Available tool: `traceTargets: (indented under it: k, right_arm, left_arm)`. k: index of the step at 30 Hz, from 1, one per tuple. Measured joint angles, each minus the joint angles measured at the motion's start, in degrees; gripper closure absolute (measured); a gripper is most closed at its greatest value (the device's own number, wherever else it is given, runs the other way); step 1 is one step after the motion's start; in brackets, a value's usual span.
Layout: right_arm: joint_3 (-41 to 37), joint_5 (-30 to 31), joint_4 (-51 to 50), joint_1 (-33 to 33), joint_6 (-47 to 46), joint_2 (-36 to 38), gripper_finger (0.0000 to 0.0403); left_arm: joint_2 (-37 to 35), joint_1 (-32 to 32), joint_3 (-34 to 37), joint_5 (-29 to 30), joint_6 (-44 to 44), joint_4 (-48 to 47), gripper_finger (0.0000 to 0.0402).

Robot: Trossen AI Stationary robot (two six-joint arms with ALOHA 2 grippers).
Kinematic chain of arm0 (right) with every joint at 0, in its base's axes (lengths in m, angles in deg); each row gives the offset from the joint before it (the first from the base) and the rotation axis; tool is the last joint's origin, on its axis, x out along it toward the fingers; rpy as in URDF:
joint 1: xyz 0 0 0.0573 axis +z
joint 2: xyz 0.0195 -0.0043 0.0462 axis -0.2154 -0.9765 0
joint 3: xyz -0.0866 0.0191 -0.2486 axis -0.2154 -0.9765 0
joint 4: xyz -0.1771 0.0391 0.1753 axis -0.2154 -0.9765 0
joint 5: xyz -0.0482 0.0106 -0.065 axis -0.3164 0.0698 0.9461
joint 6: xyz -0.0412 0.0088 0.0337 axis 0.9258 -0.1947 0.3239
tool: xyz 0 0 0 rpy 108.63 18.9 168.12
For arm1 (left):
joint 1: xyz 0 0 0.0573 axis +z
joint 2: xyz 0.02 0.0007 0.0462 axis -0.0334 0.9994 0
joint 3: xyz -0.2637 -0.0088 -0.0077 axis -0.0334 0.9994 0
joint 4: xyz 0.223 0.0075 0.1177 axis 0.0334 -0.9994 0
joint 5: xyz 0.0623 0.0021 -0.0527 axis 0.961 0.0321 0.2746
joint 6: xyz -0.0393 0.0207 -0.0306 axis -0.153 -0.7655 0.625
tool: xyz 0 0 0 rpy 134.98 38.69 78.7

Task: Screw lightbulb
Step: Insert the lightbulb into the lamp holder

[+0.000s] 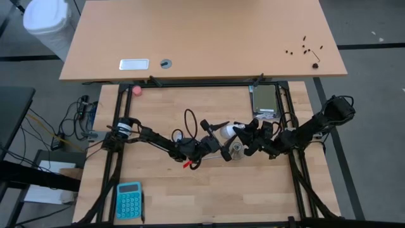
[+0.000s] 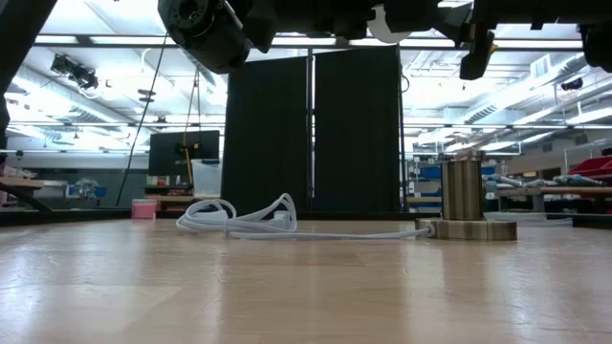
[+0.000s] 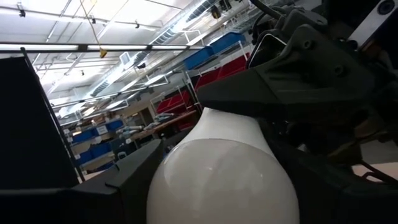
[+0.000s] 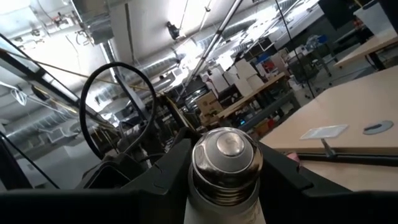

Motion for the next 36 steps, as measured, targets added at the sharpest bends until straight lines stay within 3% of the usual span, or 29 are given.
traceTargets:
  k: [9, 28, 36]
  right_arm:
    - [0.0, 1.0, 0.1, 1.1, 2.0, -0.1, 0.0248]
    - [0.0, 3.2, -0.5, 3.3, 9.9, 2.7, 0.0204]
    - [0.0, 5.3, -2.2, 5.2, 14.8, 4.8, 0.0144]
  left_arm:
    - [-0.2, -0.4, 0.0, 0.0, 0.0, -0.6, 0.0118]
    - [-0.4, -0.8, 0.0, 0.4, 0.3, -1.0, 0.0119]
    - [-0.4, -0.8, 0.0, 0.6, 0.5, -1.1, 0.0119]
